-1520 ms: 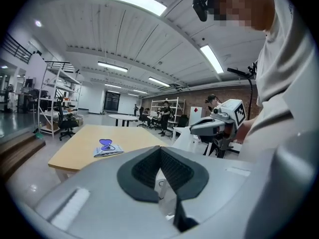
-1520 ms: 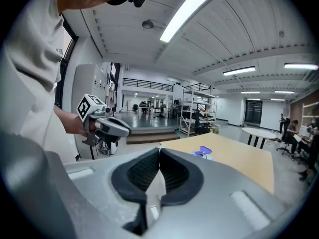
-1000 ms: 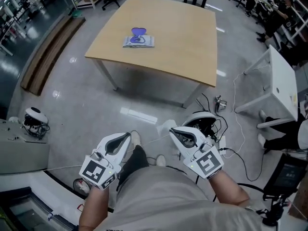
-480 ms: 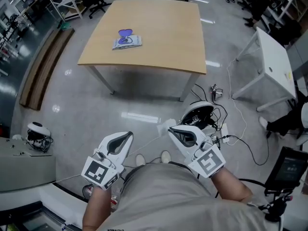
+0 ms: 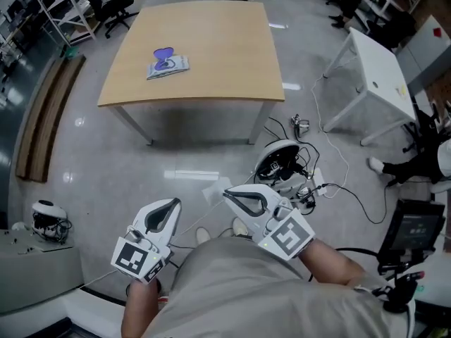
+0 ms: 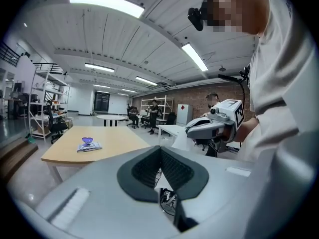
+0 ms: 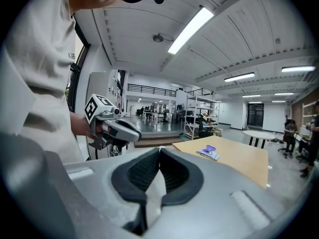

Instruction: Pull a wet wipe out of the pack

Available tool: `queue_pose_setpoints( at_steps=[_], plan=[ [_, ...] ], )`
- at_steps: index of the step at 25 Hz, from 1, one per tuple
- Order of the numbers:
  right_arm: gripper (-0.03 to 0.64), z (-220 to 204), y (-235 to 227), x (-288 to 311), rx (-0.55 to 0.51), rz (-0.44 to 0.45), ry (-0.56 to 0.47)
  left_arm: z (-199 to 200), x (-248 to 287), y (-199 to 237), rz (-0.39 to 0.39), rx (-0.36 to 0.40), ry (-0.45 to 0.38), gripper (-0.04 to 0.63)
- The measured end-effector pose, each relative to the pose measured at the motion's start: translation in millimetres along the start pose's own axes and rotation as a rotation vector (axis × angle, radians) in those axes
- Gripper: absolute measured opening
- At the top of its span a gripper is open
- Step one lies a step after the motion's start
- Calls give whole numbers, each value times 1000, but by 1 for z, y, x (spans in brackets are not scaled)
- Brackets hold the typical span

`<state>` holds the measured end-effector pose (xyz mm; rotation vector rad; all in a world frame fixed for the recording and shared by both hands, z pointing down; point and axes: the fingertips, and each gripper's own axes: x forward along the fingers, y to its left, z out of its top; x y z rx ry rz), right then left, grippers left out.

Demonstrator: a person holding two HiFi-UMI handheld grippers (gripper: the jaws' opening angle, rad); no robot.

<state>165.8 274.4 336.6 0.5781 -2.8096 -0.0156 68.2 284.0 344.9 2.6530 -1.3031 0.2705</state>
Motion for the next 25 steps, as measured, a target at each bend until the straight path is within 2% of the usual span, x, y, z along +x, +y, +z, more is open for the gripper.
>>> queue_pose_setpoints(
  at_steps=[7,18,25],
  plan=[
    [5,9,14,21,-37,36,4,-1,-14,13,8,-11,-1,5],
    [5,8,3,24,-31,-7,49,-2,3,20,-55,-20,14,5],
    [5,10,55,41,-40,-15,53,-23,-45,24,-72,-13,12,6]
  ],
)
